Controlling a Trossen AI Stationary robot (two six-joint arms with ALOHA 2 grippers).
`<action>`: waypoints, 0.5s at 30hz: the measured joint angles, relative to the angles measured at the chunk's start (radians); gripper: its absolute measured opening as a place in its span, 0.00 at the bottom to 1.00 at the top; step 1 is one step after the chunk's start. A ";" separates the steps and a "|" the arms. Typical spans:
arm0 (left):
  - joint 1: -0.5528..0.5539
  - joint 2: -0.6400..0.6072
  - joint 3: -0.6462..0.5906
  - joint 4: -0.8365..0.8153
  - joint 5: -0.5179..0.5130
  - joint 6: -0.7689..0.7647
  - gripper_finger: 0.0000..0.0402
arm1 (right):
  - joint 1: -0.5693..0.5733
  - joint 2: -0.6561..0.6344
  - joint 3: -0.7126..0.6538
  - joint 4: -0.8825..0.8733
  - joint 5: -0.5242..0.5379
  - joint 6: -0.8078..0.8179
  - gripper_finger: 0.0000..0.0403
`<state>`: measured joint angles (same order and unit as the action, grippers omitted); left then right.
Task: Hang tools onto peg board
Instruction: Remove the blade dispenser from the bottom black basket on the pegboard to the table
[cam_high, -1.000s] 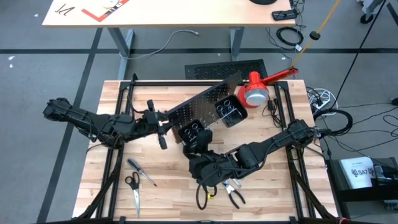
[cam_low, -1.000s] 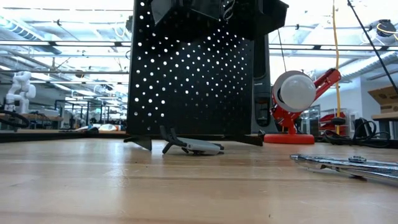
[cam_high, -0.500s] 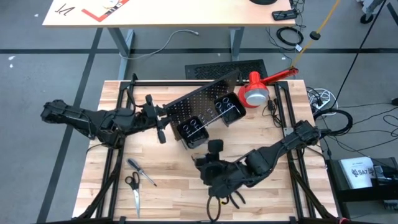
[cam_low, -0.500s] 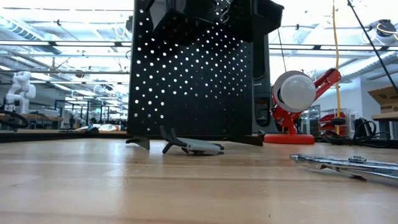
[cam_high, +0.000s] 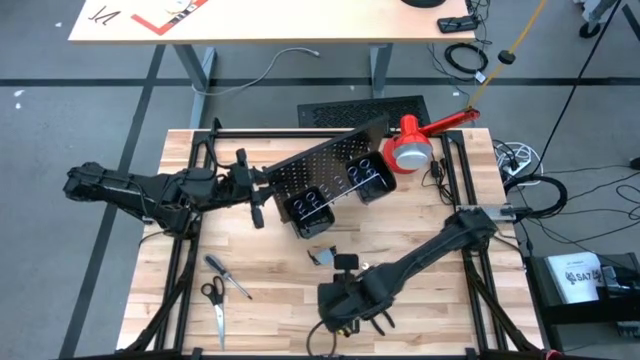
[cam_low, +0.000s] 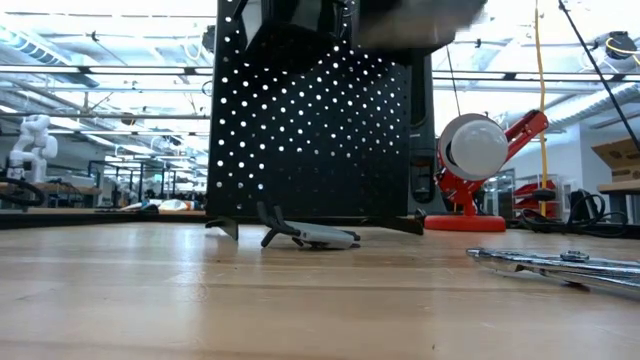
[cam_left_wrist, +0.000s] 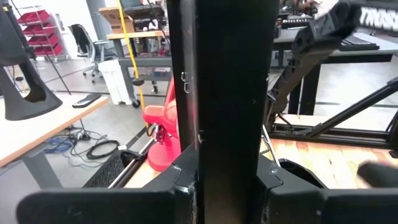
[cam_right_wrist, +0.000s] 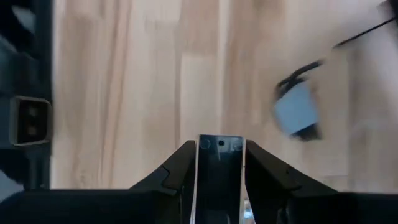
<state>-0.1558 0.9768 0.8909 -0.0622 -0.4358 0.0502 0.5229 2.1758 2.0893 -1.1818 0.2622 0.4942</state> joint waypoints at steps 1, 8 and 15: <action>0.000 0.000 0.000 0.000 0.002 0.000 0.17 | -0.002 0.025 0.000 0.000 -0.013 0.000 0.26; 0.000 0.000 0.000 -0.014 0.016 -0.009 0.17 | -0.024 0.185 -0.001 -0.006 -0.060 0.018 0.28; 0.000 0.000 -0.001 -0.020 0.018 -0.015 0.17 | -0.034 0.227 -0.001 0.009 -0.050 0.072 0.35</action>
<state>-0.1558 0.9771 0.8902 -0.0822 -0.4175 0.0357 0.4889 2.4031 2.0888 -1.1727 0.2121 0.5659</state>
